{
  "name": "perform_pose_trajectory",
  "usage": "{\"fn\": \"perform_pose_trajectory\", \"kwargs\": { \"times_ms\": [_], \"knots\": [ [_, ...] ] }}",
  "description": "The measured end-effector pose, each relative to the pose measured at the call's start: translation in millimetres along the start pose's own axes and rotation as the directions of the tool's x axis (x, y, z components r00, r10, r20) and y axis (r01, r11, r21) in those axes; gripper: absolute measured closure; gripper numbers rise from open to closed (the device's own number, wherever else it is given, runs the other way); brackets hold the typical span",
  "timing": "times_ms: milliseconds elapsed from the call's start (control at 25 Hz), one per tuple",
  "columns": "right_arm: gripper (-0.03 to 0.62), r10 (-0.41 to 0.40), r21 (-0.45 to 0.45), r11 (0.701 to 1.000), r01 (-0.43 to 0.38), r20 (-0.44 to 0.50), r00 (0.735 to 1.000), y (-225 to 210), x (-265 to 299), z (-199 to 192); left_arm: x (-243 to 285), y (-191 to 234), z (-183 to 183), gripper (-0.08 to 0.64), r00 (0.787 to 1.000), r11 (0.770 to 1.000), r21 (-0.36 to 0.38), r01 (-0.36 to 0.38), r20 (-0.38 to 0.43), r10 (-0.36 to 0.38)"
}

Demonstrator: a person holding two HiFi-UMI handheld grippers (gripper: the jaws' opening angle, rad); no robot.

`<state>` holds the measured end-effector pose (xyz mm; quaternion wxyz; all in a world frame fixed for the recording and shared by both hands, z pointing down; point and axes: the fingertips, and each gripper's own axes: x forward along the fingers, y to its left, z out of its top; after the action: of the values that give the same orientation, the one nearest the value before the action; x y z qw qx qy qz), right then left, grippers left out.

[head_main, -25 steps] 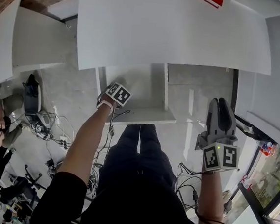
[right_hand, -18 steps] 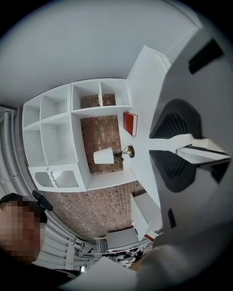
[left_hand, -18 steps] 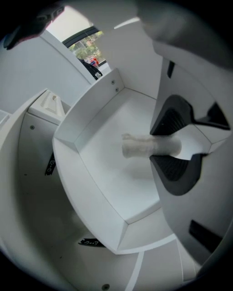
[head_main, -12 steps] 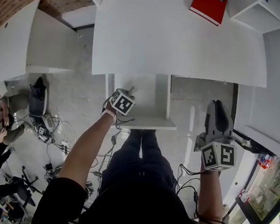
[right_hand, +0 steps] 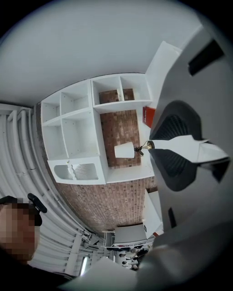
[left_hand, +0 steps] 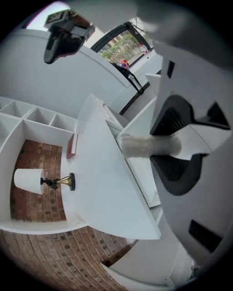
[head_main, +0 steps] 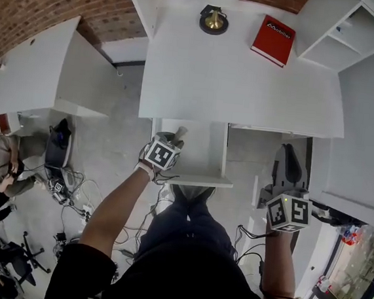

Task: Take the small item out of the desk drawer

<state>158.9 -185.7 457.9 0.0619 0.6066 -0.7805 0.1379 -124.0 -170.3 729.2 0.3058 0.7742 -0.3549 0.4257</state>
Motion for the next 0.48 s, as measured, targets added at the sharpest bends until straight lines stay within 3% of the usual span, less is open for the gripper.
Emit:
{"fn": "perform_pose_trajectory", "kwargs": {
  "times_ms": [280,480],
  "knots": [
    [0.541,0.005,-0.01,1.0,-0.004,0.07,0.997,9,-14,32,-72,-3,35,0.43,0.988,1.0,0.004,-0.031,0.149,0.03],
    [0.541,0.022,-0.034,0.999,-0.018,0.119,0.993,19,-10,56,-127,6,72,0.43,0.953,0.997,-0.041,-0.058,0.296,0.068]
  ]
}}
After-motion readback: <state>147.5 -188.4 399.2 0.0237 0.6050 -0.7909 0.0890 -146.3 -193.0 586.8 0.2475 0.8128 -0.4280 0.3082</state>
